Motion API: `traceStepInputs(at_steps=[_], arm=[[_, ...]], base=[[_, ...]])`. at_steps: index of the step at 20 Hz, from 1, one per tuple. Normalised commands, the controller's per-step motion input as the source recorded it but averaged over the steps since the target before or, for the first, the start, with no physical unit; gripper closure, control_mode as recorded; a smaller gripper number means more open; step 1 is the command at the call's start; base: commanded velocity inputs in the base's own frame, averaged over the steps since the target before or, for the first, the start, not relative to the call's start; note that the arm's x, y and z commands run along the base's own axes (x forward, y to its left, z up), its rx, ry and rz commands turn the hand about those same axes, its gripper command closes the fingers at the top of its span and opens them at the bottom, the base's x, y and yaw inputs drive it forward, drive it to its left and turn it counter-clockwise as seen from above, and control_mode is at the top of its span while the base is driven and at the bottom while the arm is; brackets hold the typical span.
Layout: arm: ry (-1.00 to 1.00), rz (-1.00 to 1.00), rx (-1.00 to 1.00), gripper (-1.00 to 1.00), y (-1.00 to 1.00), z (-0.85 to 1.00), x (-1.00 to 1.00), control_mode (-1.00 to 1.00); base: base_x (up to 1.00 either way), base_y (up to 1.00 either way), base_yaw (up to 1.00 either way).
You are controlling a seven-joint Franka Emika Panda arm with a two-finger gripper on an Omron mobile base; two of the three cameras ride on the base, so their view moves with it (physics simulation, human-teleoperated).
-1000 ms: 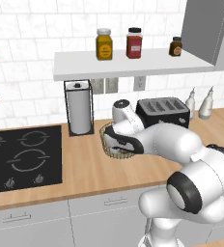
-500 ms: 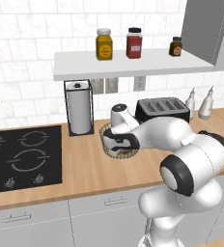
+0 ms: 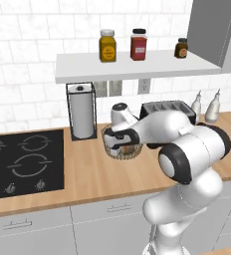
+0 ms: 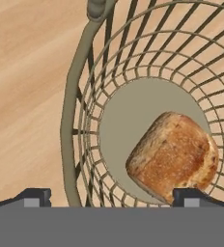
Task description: Open the cabinet, pick up the bread from the cabinet and place it in the basket. Then move the basket to the dining counter.
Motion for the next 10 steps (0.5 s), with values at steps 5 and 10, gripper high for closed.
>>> traceStepInputs(at_steps=[5, 10], arm=[[0.01, 0.07, 0.00, -1.00, 0.03, -0.16, 0.01, -1.00], [0.00, 0.04, 0.00, 1.00, 0.06, -0.15, 0.00, -1.00]], base=[[0.00, 0.00, 0.00], [0.00, 0.00, 0.00]])
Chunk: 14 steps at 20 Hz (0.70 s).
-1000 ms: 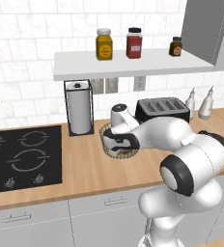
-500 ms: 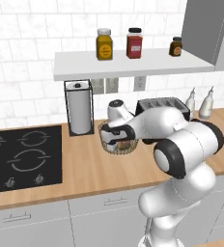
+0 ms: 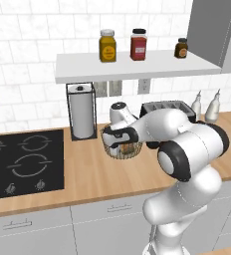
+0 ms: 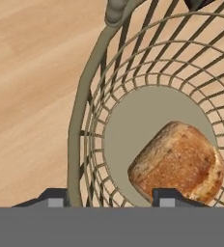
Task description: Open the cabinet, pick up the bread from the cabinet and place it in the basket. Then move the basket to the dining counter.
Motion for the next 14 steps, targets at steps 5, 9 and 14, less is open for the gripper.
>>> traceStepInputs(at_steps=[5, 9, 14], arm=[[0.00, 0.01, 0.00, 1.00, 0.09, -0.07, 0.00, -1.00], [0.00, 0.00, -0.02, 1.00, 0.23, 0.00, -0.08, -1.00], [0.00, 0.00, -0.04, 1.00, 0.21, 0.35, -0.40, -1.00]], base=[[0.00, 0.00, 0.00], [0.00, 0.00, 0.00], [0.00, 0.00, 0.00]])
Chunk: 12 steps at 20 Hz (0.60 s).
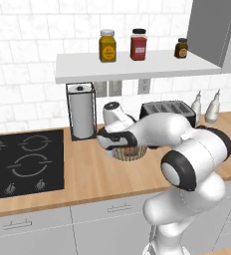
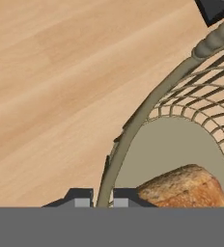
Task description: Open the cabinet, pick up the bread from the cabinet and place it in the basket. Then move the basket to the dining counter.
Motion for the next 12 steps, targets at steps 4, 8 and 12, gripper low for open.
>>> traceStepInputs(at_steps=[4, 8, 12], arm=[[0.00, 0.00, -0.01, 1.00, 0.20, 0.84, -0.38, -1.00], [-0.01, 0.04, -0.03, 1.00, 0.01, 0.91, -0.49, -1.00], [-0.02, 0.07, -0.04, 1.00, -0.01, 0.82, -0.67, -1.00]], base=[[0.00, 0.00, 0.00], [0.00, 0.00, 0.00], [0.00, 0.00, 0.00]])
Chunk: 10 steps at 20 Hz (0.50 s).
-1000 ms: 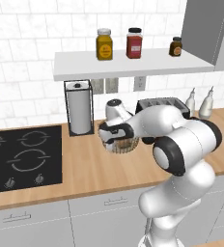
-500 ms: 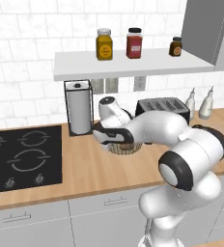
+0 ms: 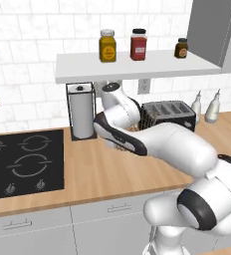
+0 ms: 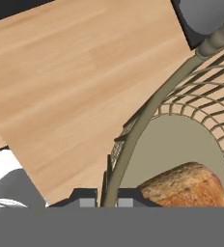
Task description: Open the cabinet, pick up the bread from the cabinet and place it in the basket. Then move the basket to the dining counter.
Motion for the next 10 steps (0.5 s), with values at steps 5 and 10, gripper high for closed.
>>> traceStepInputs(at_steps=[5, 10], arm=[[0.00, 0.05, 0.00, 1.00, -0.15, 0.82, -0.79, -1.00], [0.00, 0.00, 0.00, 1.00, -0.64, 0.42, -0.66, -1.00]], base=[[0.00, 0.00, 0.00], [0.00, 0.00, 0.00]])
